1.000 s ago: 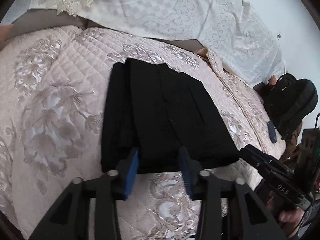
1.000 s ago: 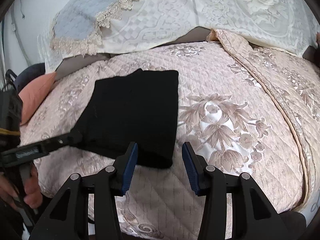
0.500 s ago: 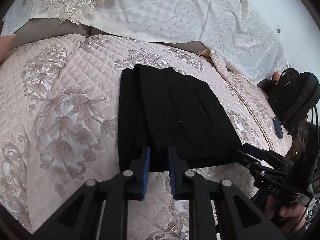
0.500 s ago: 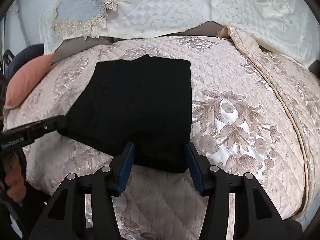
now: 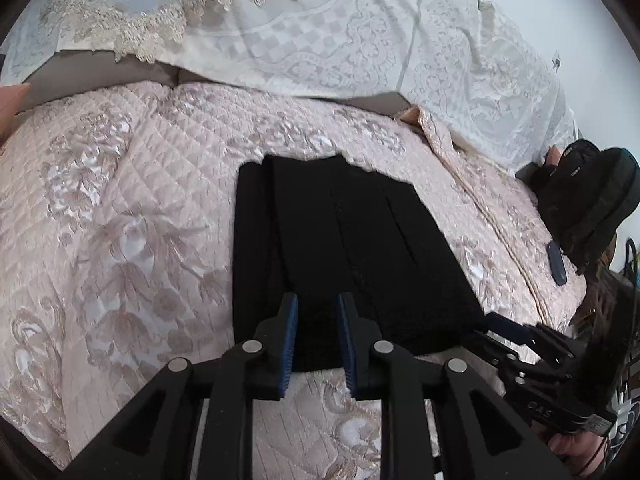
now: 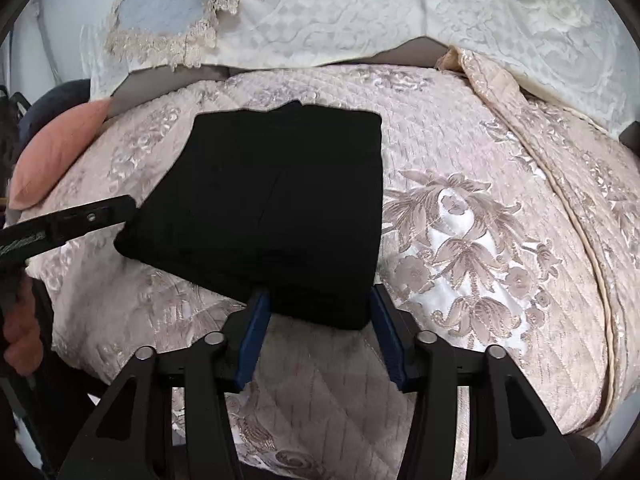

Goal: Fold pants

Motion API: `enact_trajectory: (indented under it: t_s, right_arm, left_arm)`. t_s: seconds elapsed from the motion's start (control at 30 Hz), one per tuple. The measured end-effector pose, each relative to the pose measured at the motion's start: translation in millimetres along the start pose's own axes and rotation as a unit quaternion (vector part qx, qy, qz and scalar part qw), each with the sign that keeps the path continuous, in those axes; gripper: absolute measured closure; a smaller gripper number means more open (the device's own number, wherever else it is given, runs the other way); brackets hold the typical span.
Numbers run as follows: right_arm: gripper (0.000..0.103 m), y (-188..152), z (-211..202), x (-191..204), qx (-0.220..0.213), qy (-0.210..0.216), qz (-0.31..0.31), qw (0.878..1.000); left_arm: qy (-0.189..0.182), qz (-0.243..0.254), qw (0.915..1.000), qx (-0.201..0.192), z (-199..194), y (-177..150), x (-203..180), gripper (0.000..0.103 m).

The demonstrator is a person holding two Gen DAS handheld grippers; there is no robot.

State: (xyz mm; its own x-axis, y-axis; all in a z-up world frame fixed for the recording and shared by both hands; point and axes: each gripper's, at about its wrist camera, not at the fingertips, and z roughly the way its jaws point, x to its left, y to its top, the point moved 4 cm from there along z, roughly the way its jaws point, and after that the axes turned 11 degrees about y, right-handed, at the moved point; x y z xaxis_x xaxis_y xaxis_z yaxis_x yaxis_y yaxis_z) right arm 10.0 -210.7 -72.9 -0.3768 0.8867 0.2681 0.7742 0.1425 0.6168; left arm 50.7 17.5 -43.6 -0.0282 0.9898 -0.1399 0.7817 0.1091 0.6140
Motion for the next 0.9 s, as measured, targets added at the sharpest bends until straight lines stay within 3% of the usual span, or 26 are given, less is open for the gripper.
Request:
enact_trajectory:
  t_s: [0.2,0.37,0.43,0.8,0.9]
  right_arm:
    - [0.055,6.0,-10.9,-1.8,-0.029,0.015,0.013,0.999]
    - [0.055,1.9,10.1,-6.8,0.008,0.015,0.023,1.0]
    - [0.055,2.4,6.4,-5.7,0.002,0.016,0.019,1.0]
    - [0.055,10.5,-6.2,-14.7,-0.013,0.041,0.04,0.998]
    - [0.055,15.3,-5.7,-18.0,-0.016,0.053,0.051,0.997]
  left_arm:
    - [0.003,-0.008,0.9998,-0.015,-2.9,8.5,5.6,0.068]
    - [0.019,0.013,0.9994,0.026,17.3,-7.4,3.4,0.065]
    - [0.022,0.021,0.9993,0.024,17.2,-13.1,4.3,0.064]
    - [0.021,-0.029,0.999,0.024,10.0,-5.4,37.4,0.061]
    - [0.005,-0.045,0.9985,0.031,12.9,-1.1,42.0,0.058]
